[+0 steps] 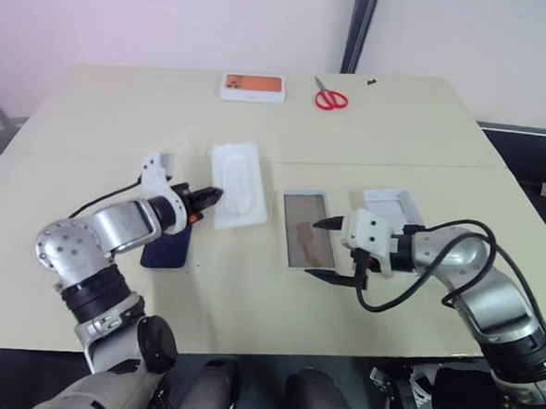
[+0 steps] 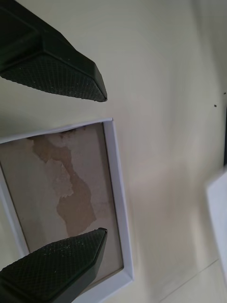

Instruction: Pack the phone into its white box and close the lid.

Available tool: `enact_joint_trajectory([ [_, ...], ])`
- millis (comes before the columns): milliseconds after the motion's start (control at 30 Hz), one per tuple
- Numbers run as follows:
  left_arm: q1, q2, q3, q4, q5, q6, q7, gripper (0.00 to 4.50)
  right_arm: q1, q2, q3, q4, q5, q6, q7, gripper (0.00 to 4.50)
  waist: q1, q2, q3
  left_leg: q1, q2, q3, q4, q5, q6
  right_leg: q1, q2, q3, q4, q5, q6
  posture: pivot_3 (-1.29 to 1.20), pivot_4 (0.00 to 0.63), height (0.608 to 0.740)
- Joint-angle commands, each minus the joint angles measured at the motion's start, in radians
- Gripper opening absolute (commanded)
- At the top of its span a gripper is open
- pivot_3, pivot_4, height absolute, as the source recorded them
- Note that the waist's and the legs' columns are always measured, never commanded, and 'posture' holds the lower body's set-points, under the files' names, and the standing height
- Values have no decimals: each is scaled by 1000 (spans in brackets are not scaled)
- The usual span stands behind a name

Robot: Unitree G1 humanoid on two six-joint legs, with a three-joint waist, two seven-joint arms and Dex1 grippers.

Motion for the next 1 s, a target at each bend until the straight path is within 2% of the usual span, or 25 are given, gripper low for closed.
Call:
enact_joint_trajectory([
  [33,-20,-31,-97,-4,-38,9,43,45,-26,-16,-44,6,-3,-12,-9,4500,-1,0,0,0,0,0,0,0,0,0,0,0,0,0,0,0,150,740],
  [300,-34,-184,-246,2,-11,9,166,45,-39,-58,-109,81,-30,-35,-32,4500,6,0,0,0,0,0,1,0,0,0,0,0,0,0,0,0,150,740],
  [567,-62,-205,-354,36,-6,9,198,45,-30,-52,-138,94,-36,-38,-57,4500,15,0,0,0,0,0,3,0,0,1,1,1,0,0,0,0,150,740],
  [600,-60,-199,-364,36,-6,9,197,627,-30,-50,-141,95,-35,-37,-61,4500,16,0,0,0,0,0,3,0,0,1,1,1,0,0,0,0,150,740],
  [667,-55,-188,-372,33,-6,9,193,1344,-29,-50,-145,100,-33,-38,-64,4500,18,0,0,0,0,0,3,0,0,1,1,1,0,0,0,0,150,740],
  [867,-33,-154,-347,16,-20,9,176,4309,-29,-72,-160,132,-41,-56,-60,4500,19,0,0,-1,0,0,4,0,0,1,1,0,0,0,0,0,150,740],
  [1000,-26,-119,-332,7,-31,9,149,4309,-43,-99,-171,167,-50,-77,-45,4500,19,0,0,-1,0,0,5,0,0,1,1,0,0,0,0,0,150,740],
])
